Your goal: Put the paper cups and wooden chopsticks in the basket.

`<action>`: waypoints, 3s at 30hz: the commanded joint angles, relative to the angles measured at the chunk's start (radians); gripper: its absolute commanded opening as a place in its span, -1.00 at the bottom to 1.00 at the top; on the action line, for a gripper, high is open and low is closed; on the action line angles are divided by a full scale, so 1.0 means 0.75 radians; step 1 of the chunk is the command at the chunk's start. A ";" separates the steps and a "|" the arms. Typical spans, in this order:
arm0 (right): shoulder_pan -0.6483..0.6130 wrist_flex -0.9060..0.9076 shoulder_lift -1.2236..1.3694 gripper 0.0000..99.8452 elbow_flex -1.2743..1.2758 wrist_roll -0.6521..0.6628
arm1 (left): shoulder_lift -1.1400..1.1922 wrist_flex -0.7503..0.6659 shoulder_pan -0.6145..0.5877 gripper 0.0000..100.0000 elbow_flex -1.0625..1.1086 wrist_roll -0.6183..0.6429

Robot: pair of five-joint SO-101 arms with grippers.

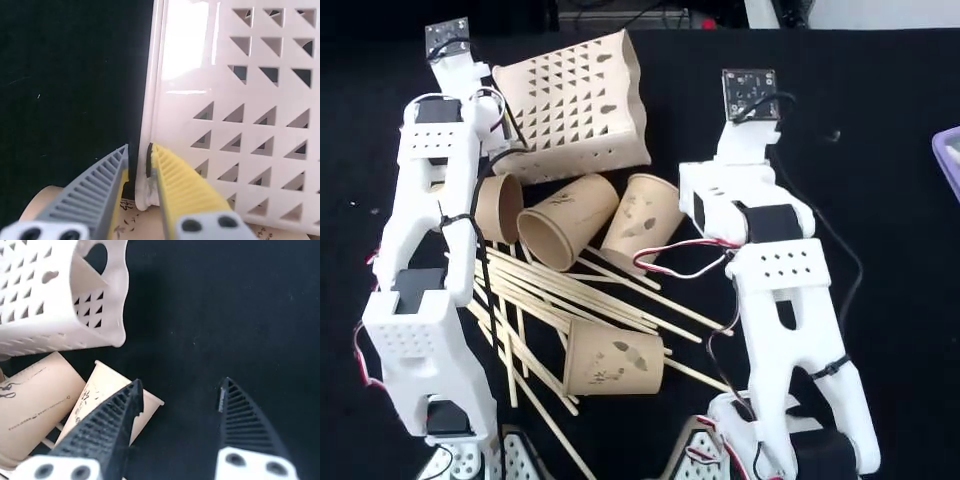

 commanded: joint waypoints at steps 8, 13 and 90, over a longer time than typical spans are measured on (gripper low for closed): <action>-0.108 -0.031 -0.005 -0.52 -0.005 -0.014 | 0.049 -0.055 -0.134 -0.84 0.099 -0.004; -0.153 -0.031 -0.005 -0.52 -0.005 -0.020 | 0.045 -0.045 -0.152 -0.83 0.122 -0.004; 0.104 -0.313 -0.277 -0.52 0.109 0.057 | -0.620 0.299 0.463 -0.94 0.251 -0.620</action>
